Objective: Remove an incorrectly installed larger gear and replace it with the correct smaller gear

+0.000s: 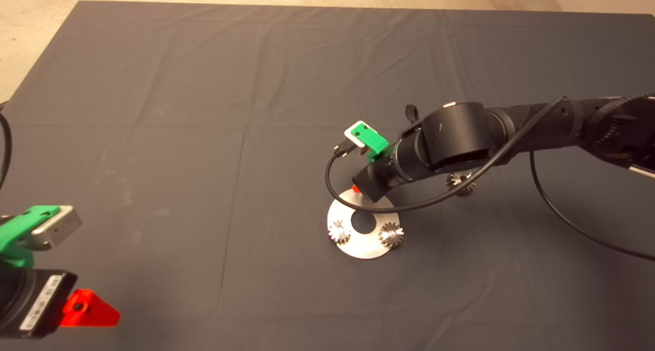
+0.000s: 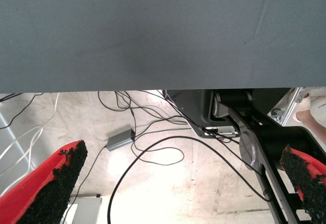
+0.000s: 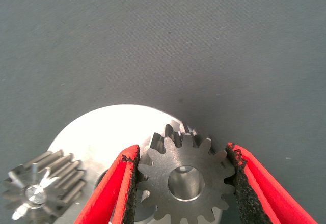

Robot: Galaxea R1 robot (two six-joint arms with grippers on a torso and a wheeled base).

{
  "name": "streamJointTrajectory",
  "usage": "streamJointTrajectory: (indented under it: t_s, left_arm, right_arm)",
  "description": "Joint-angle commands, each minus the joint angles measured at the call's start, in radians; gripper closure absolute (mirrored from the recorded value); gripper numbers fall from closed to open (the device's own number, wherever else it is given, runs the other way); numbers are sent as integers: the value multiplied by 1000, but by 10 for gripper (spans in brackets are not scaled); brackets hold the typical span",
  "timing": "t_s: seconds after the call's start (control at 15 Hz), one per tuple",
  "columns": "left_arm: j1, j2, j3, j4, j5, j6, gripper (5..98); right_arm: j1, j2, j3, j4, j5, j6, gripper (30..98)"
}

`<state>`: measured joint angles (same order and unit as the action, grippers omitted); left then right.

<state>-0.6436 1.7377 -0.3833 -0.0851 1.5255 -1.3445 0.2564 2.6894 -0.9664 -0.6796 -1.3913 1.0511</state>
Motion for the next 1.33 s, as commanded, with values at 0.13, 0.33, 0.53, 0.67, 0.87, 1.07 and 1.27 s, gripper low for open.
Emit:
streamJointTrajectory:
  t_s: [0.13, 0.33, 0.53, 0.67, 0.87, 1.07, 1.27]
  left_arm:
    - [-13, -5, 17, -22, 133, 5, 54]
    - [-13, -5, 17, -22, 133, 5, 54]
    - [-13, -6, 17, -22, 133, 5, 54]
    - [-13, -6, 17, -22, 133, 5, 54]
    - [-13, -6, 17, -22, 133, 5, 54]
    - [-13, -6, 17, -22, 133, 5, 54]
    - [-13, -8, 17, -22, 133, 6, 54]
  right_arm:
    - [9, 8, 9, 9, -9, -8, 863]
    - [9, 7, 9, 7, -61, -11, 864]
    - [11, 4, 8, 2, -75, -11, 864]
    - [11, 8, 8, 2, -74, -11, 864]
    - [11, 8, 8, 2, -74, -9, 864]
    - [9, 8, 9, 0, -74, -5, 864]
    - [0, 8, 9, -5, -69, -3, 864]
